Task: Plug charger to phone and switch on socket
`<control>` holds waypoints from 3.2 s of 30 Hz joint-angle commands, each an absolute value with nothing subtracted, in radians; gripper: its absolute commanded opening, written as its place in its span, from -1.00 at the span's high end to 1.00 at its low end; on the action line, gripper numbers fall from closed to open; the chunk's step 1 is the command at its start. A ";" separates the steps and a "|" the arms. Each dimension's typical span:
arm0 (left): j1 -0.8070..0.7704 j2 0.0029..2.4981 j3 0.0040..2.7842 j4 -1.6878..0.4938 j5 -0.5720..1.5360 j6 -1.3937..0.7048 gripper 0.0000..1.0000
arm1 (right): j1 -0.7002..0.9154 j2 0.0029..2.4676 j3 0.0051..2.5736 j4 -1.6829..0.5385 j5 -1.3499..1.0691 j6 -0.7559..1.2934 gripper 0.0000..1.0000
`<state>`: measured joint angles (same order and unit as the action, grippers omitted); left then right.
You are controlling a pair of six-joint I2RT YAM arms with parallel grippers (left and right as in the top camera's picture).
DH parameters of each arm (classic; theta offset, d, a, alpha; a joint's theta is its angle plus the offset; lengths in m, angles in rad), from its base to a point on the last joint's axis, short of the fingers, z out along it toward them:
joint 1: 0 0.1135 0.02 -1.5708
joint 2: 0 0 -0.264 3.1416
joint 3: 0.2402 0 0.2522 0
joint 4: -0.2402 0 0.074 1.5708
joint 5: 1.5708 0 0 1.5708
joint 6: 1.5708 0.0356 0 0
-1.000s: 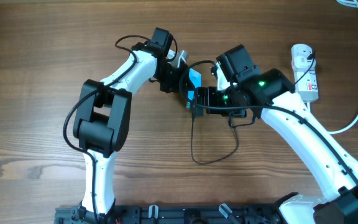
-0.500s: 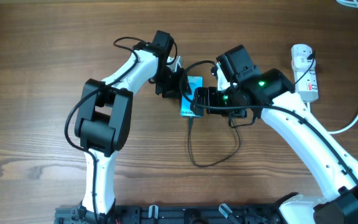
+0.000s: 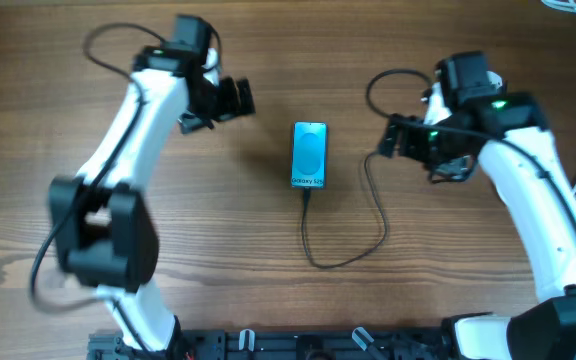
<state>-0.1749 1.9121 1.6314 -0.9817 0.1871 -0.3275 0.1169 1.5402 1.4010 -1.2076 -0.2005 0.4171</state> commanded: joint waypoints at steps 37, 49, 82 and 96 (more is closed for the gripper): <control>-0.160 1.829 1.636 -0.984 0.150 -0.326 -1.00 | -0.448 2.226 1.693 -0.893 -0.002 0.472 -0.99; -0.160 1.829 1.636 -0.984 0.150 -0.326 -1.00 | -0.450 2.235 1.693 -0.873 -0.091 0.445 -0.99; -0.160 1.829 1.636 -0.984 0.150 -0.326 -1.00 | -0.453 2.191 1.673 -0.867 -0.042 0.445 -1.00; -0.160 1.829 1.636 -0.984 0.150 -0.326 -1.00 | -0.452 2.222 1.673 -0.874 -0.042 0.440 -1.00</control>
<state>-0.1631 1.8202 1.6398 -0.9848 0.1608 -0.3279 -0.4580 2.1971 1.6882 -0.8738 -0.0261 0.4503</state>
